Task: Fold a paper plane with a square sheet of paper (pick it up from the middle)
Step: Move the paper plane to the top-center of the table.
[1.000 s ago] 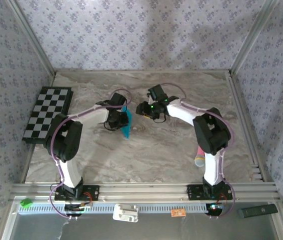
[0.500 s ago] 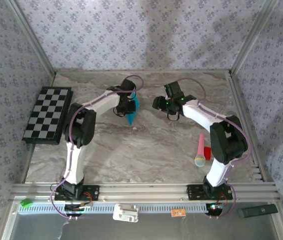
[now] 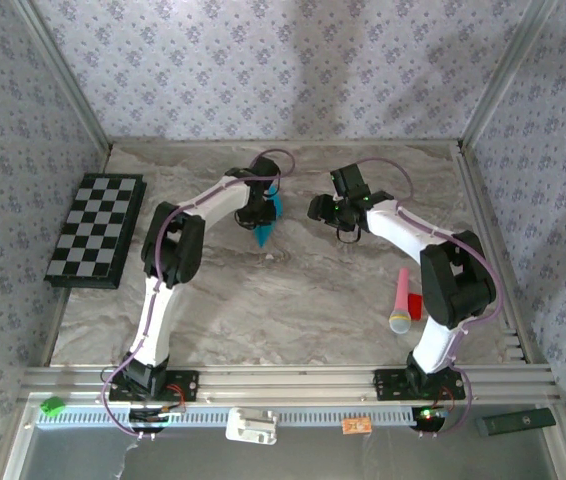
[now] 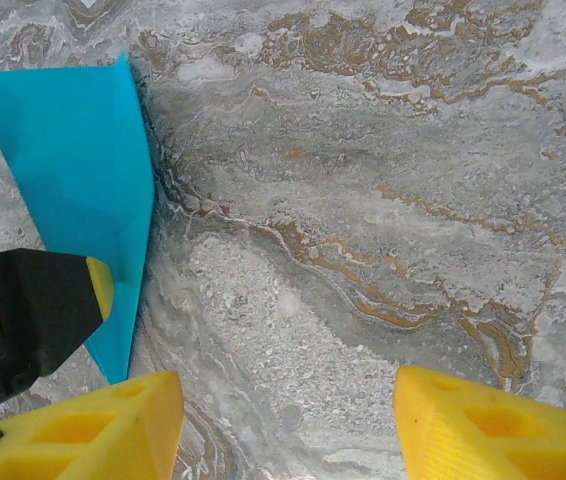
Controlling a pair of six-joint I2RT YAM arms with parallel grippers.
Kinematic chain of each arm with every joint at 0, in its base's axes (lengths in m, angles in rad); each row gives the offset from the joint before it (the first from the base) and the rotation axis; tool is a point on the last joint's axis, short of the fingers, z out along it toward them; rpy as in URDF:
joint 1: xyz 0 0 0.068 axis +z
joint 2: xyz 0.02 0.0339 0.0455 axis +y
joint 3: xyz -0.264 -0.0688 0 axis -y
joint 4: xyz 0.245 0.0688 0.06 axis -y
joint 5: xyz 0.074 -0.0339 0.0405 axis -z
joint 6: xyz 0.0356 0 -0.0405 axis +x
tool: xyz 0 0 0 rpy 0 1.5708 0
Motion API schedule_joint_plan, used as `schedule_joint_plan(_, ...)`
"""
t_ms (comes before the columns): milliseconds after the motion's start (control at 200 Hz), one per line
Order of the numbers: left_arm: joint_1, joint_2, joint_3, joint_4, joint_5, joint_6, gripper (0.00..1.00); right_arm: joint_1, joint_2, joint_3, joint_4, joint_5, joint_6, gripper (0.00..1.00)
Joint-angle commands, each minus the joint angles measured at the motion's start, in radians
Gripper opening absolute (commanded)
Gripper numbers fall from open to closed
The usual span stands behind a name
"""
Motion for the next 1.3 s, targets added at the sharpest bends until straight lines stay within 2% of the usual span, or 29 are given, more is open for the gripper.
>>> schedule_joint_plan(0,-0.006,0.027,0.03,-0.038,-0.015,-0.022,0.19,-0.008,-0.014,-0.008,-0.018,-0.007,-0.019,0.59)
schedule_joint_plan(310,-0.021,0.07,0.064,-0.071,-0.039,-0.037,0.21,-0.006,-0.005,-0.01,-0.014,-0.013,-0.017,0.58)
schedule_joint_plan(430,-0.035,0.091,0.079,-0.095,-0.068,-0.042,0.26,-0.006,-0.003,-0.01,-0.015,-0.013,-0.017,0.58)
schedule_joint_plan(860,-0.05,0.119,0.071,-0.071,-0.061,-0.04,0.37,-0.004,-0.002,-0.017,-0.014,-0.008,-0.014,0.58)
schedule_joint_plan(1109,-0.051,0.118,0.092,-0.084,-0.069,-0.061,0.37,-0.004,-0.01,-0.023,-0.013,0.007,-0.013,0.61)
schedule_joint_plan(1299,-0.052,0.09,0.141,-0.098,-0.069,-0.062,0.38,-0.004,-0.025,-0.03,-0.008,0.026,-0.019,0.69)
